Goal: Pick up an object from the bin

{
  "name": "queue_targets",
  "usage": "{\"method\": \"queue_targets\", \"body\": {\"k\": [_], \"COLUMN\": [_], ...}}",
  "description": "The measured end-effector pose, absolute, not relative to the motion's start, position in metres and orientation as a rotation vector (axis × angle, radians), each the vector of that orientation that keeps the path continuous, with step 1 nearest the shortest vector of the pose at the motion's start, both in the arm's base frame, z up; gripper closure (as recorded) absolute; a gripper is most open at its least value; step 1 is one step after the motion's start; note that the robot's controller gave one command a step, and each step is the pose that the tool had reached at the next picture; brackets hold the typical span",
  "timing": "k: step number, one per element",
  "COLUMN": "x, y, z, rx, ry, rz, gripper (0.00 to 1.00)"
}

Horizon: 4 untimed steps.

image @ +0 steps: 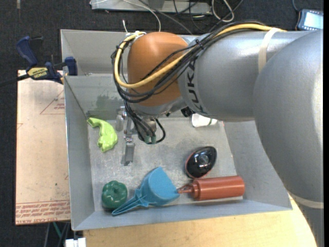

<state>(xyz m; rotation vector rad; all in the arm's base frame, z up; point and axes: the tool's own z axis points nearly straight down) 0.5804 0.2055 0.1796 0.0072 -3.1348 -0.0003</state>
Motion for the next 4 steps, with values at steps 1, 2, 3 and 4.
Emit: {"method": "queue_targets", "body": {"k": [1, 2, 3, 4], "x": [0.582, 0.487, 0.618, 0.506], "y": [0.204, 0.211, 0.218, 0.240], "z": [0.185, 0.072, 0.125, 0.105], "rx": [0.000, 0.281, 0.132, 0.210], "ry": [-3.142, -3.139, -3.142, -3.136], "rz": [-0.002, -0.008, -0.004, -0.006], "gripper": [0.00, 0.00, 0.00, 0.00]}}
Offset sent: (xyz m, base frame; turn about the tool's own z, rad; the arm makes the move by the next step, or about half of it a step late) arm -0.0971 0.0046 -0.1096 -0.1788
